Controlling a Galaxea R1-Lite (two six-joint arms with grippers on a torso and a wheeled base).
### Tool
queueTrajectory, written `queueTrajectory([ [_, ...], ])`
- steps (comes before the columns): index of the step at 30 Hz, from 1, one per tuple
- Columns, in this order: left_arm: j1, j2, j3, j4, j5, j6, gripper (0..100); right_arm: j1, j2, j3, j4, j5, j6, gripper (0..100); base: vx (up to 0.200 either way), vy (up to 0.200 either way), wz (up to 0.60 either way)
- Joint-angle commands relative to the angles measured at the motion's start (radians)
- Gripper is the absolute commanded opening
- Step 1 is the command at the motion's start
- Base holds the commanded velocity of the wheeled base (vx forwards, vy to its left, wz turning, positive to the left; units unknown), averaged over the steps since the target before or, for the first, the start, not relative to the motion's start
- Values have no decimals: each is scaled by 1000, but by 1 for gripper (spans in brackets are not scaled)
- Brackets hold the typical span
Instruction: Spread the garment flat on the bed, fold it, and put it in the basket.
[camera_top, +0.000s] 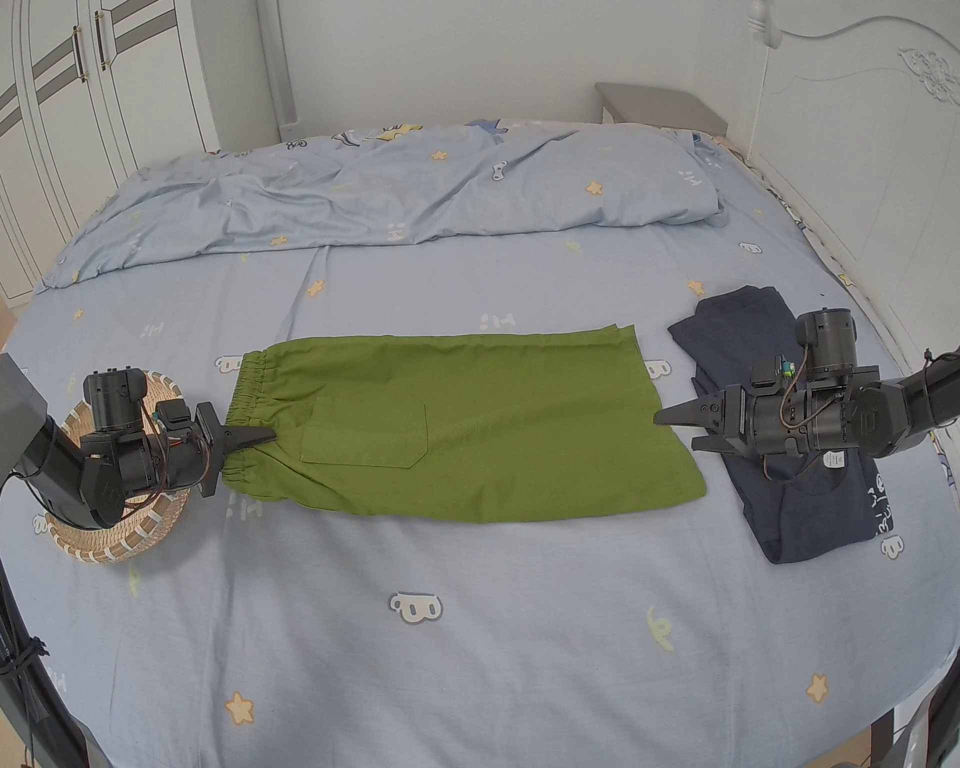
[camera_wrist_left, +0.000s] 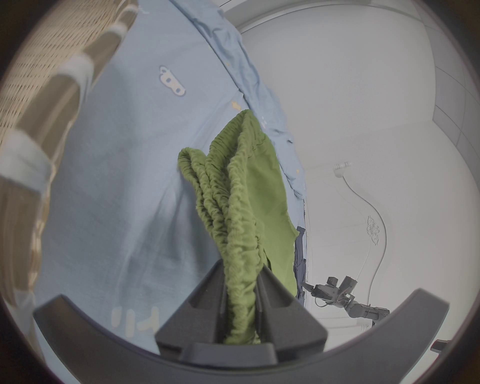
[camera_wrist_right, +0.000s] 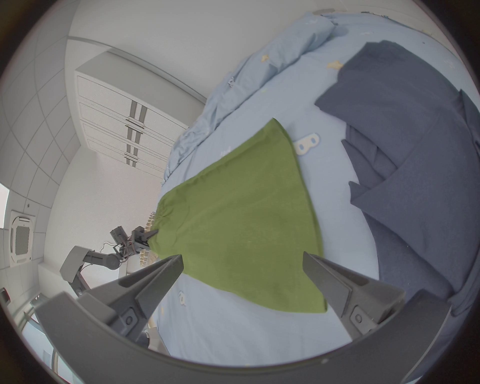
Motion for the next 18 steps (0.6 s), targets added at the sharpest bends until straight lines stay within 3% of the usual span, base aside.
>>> queueTrajectory([
  [1, 0, -17, -5, 0, 2, 2, 0, -10, 84, -18, 1, -3, 0, 100, 0, 0, 0],
  [9, -3, -13, -4, -2, 2, 4, 0, -12, 186, -55, 6, -73, -3, 100, 0, 0, 0],
  [18, -7, -13, 1, -2, 2, 7, 0, -23, 193, -63, 1, -62, -3, 100, 0, 0, 0],
])
